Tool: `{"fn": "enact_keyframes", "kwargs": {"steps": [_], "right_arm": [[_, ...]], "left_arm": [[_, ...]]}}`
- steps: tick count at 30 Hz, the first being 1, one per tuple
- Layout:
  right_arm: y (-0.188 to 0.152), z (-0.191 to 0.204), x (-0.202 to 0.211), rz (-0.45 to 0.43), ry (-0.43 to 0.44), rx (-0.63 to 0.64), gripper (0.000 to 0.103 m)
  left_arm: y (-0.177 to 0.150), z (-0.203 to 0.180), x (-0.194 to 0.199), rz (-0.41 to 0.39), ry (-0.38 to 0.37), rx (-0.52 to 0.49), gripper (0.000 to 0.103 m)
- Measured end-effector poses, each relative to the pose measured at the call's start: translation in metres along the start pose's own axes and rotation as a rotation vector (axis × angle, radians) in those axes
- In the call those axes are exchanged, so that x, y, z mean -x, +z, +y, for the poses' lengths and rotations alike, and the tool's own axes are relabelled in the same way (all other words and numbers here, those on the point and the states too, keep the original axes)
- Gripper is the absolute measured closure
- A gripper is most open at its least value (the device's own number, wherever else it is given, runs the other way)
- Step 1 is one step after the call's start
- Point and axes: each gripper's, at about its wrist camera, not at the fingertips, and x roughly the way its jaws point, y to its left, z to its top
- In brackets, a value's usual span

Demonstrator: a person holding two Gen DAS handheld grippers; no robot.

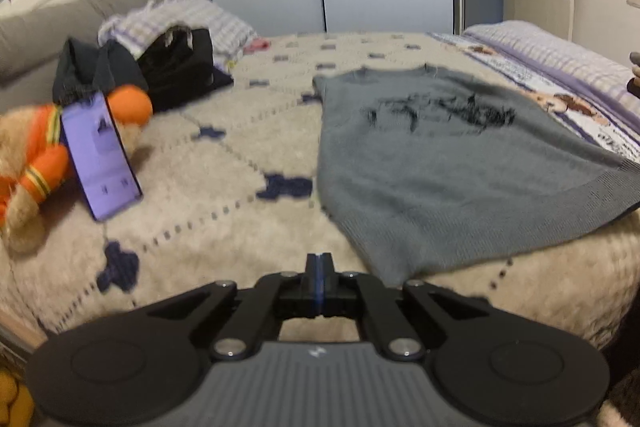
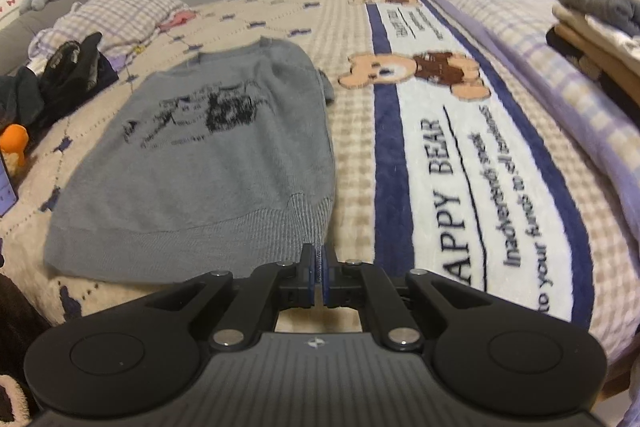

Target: Fold clothes

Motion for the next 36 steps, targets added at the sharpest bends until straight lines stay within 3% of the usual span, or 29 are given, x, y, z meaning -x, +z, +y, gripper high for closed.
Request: {"fn": "enact_keyframes", "kwargs": {"steps": [7,10,12,14,20,24,29,31,33,36], "right_arm": [[-0.008,-0.001,-0.025,0.086,-0.019,-0.046,0.098],[-0.008,-0.001,-0.026,0.089,-0.031,-0.049,0.096],[-0.008,-0.002,-0.026,0.087,-0.033,-0.050,0.096],[-0.008,-0.003,-0.026,0.087,-0.033,-0.058,0.096],[-0.005,-0.014,-0.026,0.084,-0.011,-0.120,0.095],[-0.001,-0.019,-0.031,0.085,0.006,-0.157,0.095],[0.001,-0.019,-0.044,0.108,0.039,-0.195,0.083],[0.001,-0.018,-0.051,0.123,0.041,-0.202,0.081],[0.000,-0.017,-0.058,0.139,0.046,-0.211,0.080],[0.000,-0.017,-0.064,0.154,0.048,-0.220,0.080]], "left_arm": [[-0.005,0.015,-0.016,0.060,-0.073,0.134,0.099],[-0.007,0.021,-0.023,0.078,-0.138,0.209,0.088],[-0.009,0.024,-0.028,0.088,-0.173,0.262,0.071],[-0.011,0.030,-0.034,0.095,-0.201,0.332,0.068],[-0.011,0.050,-0.050,0.125,-0.338,0.561,0.069],[-0.009,0.048,-0.061,0.144,-0.404,0.618,0.070],[-0.010,0.040,-0.081,0.197,-0.436,0.667,0.070],[-0.011,0.038,-0.086,0.210,-0.440,0.685,0.075],[-0.011,0.036,-0.088,0.218,-0.432,0.678,0.095],[-0.010,0.035,-0.086,0.203,-0.415,0.660,0.097]]}}
